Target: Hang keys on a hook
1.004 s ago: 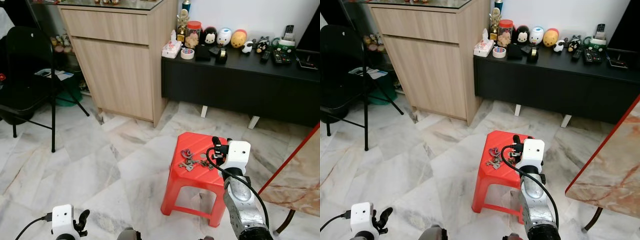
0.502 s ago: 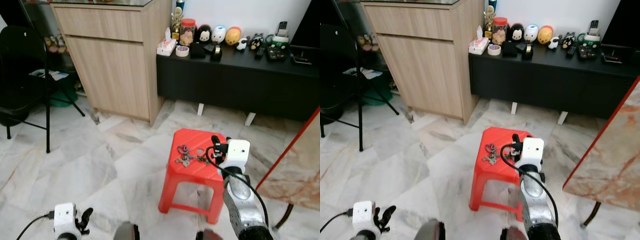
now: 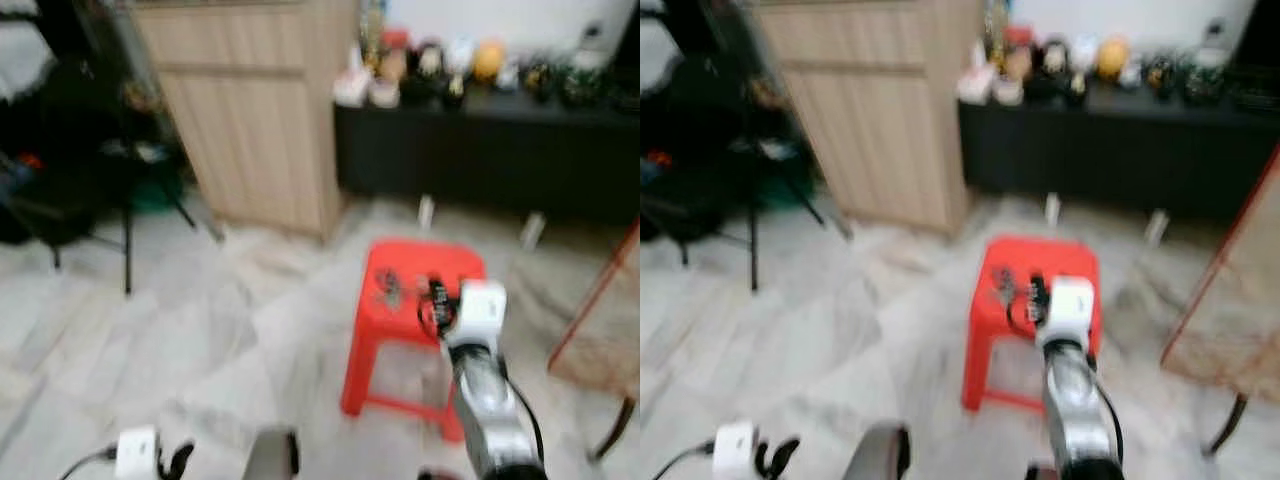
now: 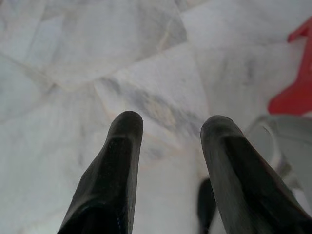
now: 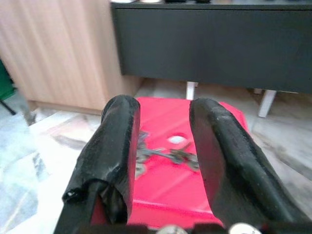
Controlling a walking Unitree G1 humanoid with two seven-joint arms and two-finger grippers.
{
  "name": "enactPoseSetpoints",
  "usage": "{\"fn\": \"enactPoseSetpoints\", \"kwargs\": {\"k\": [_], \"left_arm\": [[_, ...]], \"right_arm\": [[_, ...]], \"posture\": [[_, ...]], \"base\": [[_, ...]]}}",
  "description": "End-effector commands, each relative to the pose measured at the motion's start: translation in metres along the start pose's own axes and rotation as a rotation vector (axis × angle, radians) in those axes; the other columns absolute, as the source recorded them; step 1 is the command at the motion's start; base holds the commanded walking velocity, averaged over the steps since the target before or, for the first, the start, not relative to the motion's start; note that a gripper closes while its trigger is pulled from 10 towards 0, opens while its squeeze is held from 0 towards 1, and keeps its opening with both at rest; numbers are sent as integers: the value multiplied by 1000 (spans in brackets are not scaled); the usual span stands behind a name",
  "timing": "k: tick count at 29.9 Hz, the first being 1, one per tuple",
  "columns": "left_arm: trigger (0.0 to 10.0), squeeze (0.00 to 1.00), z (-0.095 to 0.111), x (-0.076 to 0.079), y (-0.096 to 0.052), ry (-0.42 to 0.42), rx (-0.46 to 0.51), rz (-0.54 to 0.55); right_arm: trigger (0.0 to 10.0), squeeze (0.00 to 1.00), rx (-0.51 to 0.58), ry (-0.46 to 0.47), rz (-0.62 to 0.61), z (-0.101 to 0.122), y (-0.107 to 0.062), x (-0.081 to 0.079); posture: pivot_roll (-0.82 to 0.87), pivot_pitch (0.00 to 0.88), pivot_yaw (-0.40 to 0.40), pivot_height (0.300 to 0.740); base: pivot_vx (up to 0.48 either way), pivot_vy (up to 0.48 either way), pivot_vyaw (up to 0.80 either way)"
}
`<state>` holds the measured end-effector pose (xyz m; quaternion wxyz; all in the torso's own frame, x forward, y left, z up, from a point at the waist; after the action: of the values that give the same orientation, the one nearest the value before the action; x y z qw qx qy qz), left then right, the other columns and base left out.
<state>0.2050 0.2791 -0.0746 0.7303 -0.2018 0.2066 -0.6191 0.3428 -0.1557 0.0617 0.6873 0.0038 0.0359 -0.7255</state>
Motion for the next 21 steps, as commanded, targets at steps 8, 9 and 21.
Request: {"fn": "enactPoseSetpoints", "kwargs": {"k": [8,9,21], "left_arm": [[10000,0,18,6,9,5,54,-17],[10000,0,18,6,9,4,53,-16],[10000,0,19,4,9,10,47,-9]], "right_arm": [[10000,0,29,-31,40,8,2,-7],[10000,0,26,-29,37,8,2,-7],[10000,0,11,-21,6,5,3,-2]], "posture": [[62,46,17,604],[62,46,17,604],[63,53,19,604]], "base": [[326,0,484],[326,0,800],[322,0,0]]}}
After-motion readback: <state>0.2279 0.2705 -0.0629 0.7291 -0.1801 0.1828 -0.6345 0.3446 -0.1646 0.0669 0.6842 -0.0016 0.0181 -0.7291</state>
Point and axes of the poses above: a point about 5 cm out from each wrist's last joint towards the gripper, its own y axis pointing out of the wrist towards the gripper, its own z axis along the axis of the wrist's last joint, x = y × z, the point moved 4 cm from there along y, pointing out of the wrist towards the gripper, and after that the axes turned 3 degrees about y, right-handed, at the moved point
